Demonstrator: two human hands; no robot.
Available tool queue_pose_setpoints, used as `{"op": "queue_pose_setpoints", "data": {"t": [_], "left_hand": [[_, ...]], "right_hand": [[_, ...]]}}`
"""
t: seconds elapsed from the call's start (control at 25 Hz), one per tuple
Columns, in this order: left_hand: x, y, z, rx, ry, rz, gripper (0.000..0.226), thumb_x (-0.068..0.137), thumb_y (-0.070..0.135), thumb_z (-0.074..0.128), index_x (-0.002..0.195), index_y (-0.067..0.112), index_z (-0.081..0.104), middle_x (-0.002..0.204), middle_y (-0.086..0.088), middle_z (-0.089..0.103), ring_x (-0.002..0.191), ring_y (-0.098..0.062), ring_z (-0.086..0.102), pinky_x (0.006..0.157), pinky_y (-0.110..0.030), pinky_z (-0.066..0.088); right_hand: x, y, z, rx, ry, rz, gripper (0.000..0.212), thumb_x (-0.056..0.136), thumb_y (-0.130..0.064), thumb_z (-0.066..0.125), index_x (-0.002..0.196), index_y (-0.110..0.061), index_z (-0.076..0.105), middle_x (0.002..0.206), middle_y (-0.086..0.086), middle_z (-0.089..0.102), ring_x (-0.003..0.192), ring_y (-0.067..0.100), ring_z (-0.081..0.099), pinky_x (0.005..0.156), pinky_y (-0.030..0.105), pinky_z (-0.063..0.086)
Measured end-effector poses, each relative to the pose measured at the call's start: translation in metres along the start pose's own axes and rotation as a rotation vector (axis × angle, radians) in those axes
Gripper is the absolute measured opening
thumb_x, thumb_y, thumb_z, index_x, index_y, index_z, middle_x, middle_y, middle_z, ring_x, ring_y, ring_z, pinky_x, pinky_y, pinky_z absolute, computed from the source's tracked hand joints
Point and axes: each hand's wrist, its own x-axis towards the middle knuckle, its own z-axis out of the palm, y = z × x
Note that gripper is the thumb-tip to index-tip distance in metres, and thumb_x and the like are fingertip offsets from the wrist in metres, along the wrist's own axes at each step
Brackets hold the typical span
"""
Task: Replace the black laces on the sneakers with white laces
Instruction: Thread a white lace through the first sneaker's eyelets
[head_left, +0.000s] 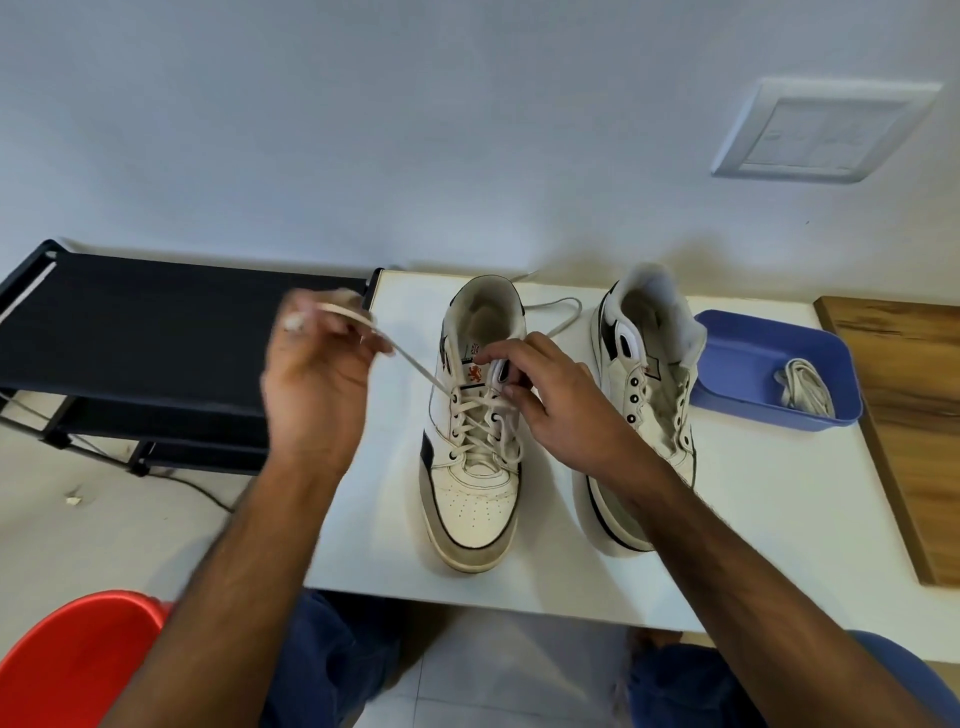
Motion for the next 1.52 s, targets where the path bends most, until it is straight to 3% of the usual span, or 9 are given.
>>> {"op": "queue_pose_setpoints", "data": {"t": [0.16, 0.28, 0.44, 0.6, 0.76, 0.92, 1.12, 1.32, 1.52], "left_hand": [[0.000, 0.013, -0.001, -0.199, 0.255, -0.075, 0.036, 0.105, 0.028, 0.042, 0.071, 0.017, 0.050, 0.089, -0.005, 0.064, 0.082, -0.025, 0.066, 0.075, -0.038, 0.057], [-0.002, 0.004, 0.012, 0.607, 0.103, -0.264, 0.032, 0.106, 0.034, 0.043, 0.078, 0.022, 0.053, 0.070, -0.005, 0.065, 0.047, -0.022, 0.051, 0.044, -0.027, 0.037], [-0.011, -0.019, 0.014, 1.605, -0.395, -0.281, 0.042, 0.091, 0.070, 0.044, 0.101, 0.029, 0.048, 0.080, 0.012, 0.064, 0.071, -0.006, 0.061, 0.060, -0.028, 0.046], [-0.005, -0.025, 0.010, 1.448, -0.448, -0.344, 0.034, 0.093, 0.063, 0.044, 0.083, 0.031, 0.055, 0.083, 0.012, 0.058, 0.081, -0.008, 0.059, 0.070, -0.029, 0.044], [-0.001, -0.008, 0.012, 0.466, -0.016, -0.347, 0.032, 0.094, 0.019, 0.054, 0.062, 0.021, 0.056, 0.067, 0.005, 0.048, 0.062, -0.011, 0.042, 0.061, -0.028, 0.034], [0.001, 0.010, 0.001, -0.142, 0.080, -0.189, 0.046, 0.105, 0.036, 0.047, 0.061, 0.023, 0.053, 0.075, 0.006, 0.045, 0.079, -0.013, 0.050, 0.072, -0.030, 0.046], [0.002, 0.002, 0.004, 0.308, 0.214, -0.203, 0.035, 0.106, 0.036, 0.049, 0.081, 0.015, 0.062, 0.084, -0.002, 0.065, 0.081, -0.021, 0.065, 0.078, -0.040, 0.054], [-0.006, -0.005, 0.003, 1.012, 0.037, -0.039, 0.027, 0.103, 0.039, 0.052, 0.092, 0.017, 0.064, 0.090, 0.009, 0.068, 0.088, -0.008, 0.065, 0.075, -0.039, 0.055], [-0.008, -0.010, 0.009, 1.078, -0.233, 0.176, 0.032, 0.105, 0.036, 0.043, 0.102, 0.020, 0.072, 0.108, 0.009, 0.053, 0.110, -0.018, 0.053, 0.092, -0.038, 0.047]], "right_hand": [[0.000, 0.004, 0.000, 0.006, 0.003, 0.002, 0.048, 0.093, -0.001, 0.058, 0.129, -0.032, 0.057, 0.099, -0.026, 0.042, 0.093, 0.006, 0.056, 0.087, 0.054, 0.052], [-0.001, 0.004, 0.001, 0.011, 0.002, 0.008, 0.048, 0.093, -0.001, 0.058, 0.129, -0.032, 0.057, 0.100, -0.022, 0.042, 0.093, 0.007, 0.056, 0.087, 0.054, 0.051], [0.000, 0.004, 0.000, 0.009, 0.000, 0.018, 0.049, 0.093, -0.001, 0.059, 0.130, -0.033, 0.056, 0.101, -0.018, 0.045, 0.093, 0.007, 0.056, 0.088, 0.054, 0.052], [0.000, 0.001, -0.001, -0.028, 0.009, 0.017, 0.047, 0.093, -0.003, 0.059, 0.129, -0.033, 0.056, 0.102, -0.017, 0.046, 0.092, 0.007, 0.056, 0.087, 0.051, 0.051], [-0.001, -0.003, -0.003, -0.053, -0.001, 0.028, 0.046, 0.094, -0.003, 0.058, 0.131, -0.031, 0.056, 0.106, -0.019, 0.044, 0.097, 0.005, 0.056, 0.091, 0.048, 0.047], [0.000, -0.003, -0.004, -0.062, -0.009, 0.025, 0.046, 0.094, -0.002, 0.057, 0.131, -0.030, 0.057, 0.106, -0.019, 0.042, 0.099, 0.009, 0.056, 0.090, 0.048, 0.047], [-0.002, -0.002, -0.004, -0.028, -0.010, 0.032, 0.046, 0.094, -0.002, 0.058, 0.132, -0.029, 0.057, 0.104, -0.018, 0.044, 0.098, 0.008, 0.057, 0.091, 0.052, 0.048], [-0.002, 0.001, -0.006, 0.099, 0.006, 0.049, 0.048, 0.094, -0.007, 0.060, 0.132, -0.037, 0.059, 0.097, -0.014, 0.049, 0.095, 0.009, 0.058, 0.096, 0.054, 0.047], [0.007, -0.022, -0.007, 0.283, 0.094, 0.072, 0.039, 0.093, -0.008, 0.067, 0.128, -0.022, 0.065, 0.108, -0.011, 0.047, 0.095, 0.010, 0.059, 0.087, 0.025, 0.050]]}}
